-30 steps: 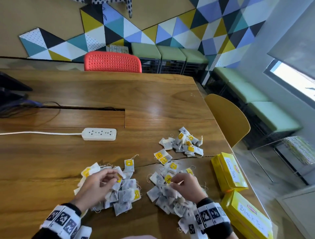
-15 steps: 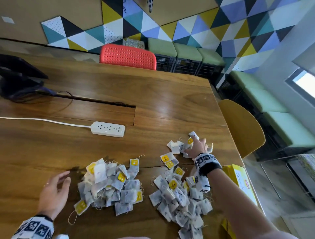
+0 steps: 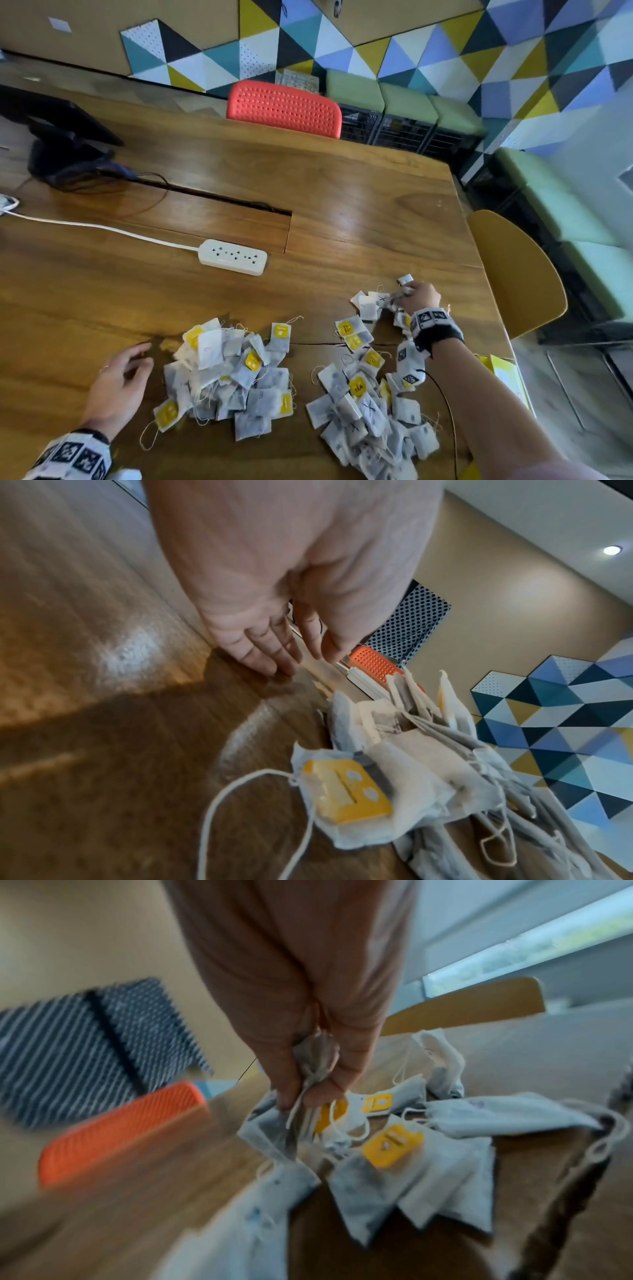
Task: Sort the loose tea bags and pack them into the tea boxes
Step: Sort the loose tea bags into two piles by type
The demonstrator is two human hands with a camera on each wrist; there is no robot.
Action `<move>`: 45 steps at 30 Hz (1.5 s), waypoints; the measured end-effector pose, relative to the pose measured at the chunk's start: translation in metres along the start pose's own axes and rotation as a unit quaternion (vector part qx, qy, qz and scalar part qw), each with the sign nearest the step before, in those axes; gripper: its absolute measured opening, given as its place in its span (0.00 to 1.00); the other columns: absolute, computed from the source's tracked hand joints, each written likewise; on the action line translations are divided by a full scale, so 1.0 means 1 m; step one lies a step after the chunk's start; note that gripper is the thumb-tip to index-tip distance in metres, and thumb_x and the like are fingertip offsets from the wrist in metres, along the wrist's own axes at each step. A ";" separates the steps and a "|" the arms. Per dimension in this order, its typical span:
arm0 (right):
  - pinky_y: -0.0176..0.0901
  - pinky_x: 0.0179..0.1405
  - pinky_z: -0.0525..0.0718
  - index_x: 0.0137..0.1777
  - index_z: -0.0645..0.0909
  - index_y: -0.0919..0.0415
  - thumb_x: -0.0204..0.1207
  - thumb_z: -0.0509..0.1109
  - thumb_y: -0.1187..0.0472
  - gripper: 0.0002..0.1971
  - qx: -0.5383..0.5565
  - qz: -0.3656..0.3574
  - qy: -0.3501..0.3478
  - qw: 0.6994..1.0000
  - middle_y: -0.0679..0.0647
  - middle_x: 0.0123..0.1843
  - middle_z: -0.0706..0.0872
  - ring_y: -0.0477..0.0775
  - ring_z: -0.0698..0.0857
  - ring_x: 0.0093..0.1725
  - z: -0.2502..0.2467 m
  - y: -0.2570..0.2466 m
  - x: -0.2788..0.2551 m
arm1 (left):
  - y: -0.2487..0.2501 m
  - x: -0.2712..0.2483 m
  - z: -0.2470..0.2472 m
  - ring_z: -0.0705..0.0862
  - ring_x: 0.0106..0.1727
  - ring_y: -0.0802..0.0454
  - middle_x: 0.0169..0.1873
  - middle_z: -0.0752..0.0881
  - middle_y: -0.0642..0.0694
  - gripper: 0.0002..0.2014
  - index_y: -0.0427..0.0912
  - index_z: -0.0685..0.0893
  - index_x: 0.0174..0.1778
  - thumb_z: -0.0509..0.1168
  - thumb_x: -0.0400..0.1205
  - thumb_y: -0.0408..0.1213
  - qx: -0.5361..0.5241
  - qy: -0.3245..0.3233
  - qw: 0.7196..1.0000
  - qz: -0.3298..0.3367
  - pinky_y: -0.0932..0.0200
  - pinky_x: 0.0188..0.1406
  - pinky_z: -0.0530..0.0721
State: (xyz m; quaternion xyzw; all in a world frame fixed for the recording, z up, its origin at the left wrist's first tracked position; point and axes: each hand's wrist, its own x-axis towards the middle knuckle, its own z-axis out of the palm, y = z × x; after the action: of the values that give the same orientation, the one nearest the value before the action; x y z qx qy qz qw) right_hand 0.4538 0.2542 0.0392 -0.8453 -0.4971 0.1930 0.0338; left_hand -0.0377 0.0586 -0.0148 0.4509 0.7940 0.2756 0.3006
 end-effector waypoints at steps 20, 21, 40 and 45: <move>0.35 0.37 0.87 0.57 0.79 0.73 0.76 0.68 0.74 0.11 0.756 0.018 -0.128 0.642 0.65 0.52 0.87 0.51 0.90 0.41 -0.047 0.006 -0.158 | 0.112 -0.022 -0.014 0.82 0.55 0.55 0.60 0.77 0.51 0.14 0.48 0.81 0.60 0.65 0.81 0.29 -0.117 -0.016 0.970 0.211 0.65 0.53 0.82; 0.36 0.38 0.88 0.58 0.78 0.75 0.73 0.70 0.74 0.13 0.757 0.012 -0.152 0.636 0.67 0.54 0.87 0.53 0.89 0.44 -0.041 0.003 -0.171 | 0.118 -0.025 -0.009 0.82 0.54 0.60 0.60 0.78 0.52 0.14 0.49 0.82 0.59 0.65 0.81 0.29 -0.121 -0.032 0.964 0.235 0.71 0.52 0.81; 0.59 0.62 0.82 0.61 0.82 0.70 0.74 0.72 0.63 0.17 0.560 -0.115 -0.333 0.750 0.67 0.53 0.87 0.67 0.86 0.54 0.030 -0.039 -0.267 | 0.164 -0.078 0.062 0.83 0.62 0.61 0.67 0.81 0.58 0.32 0.64 0.81 0.65 0.71 0.65 0.70 -0.165 -0.449 0.857 0.190 0.48 0.62 0.84; 0.51 0.54 0.85 0.59 0.79 0.77 0.76 0.67 0.67 0.15 0.597 -0.085 -0.385 0.699 0.63 0.45 0.88 0.59 0.88 0.45 0.025 -0.032 -0.257 | 0.167 -0.082 0.061 0.84 0.55 0.71 0.55 0.88 0.60 0.16 0.49 0.84 0.62 0.70 0.79 0.33 -0.198 -0.409 0.876 0.162 0.76 0.47 0.79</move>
State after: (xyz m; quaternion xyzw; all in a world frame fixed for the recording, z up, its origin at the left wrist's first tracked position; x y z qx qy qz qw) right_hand 0.3073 0.0477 0.0992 -0.4535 -0.3172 0.7541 0.3536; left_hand 0.1317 0.0701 0.0816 0.5769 0.4444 0.2630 0.6329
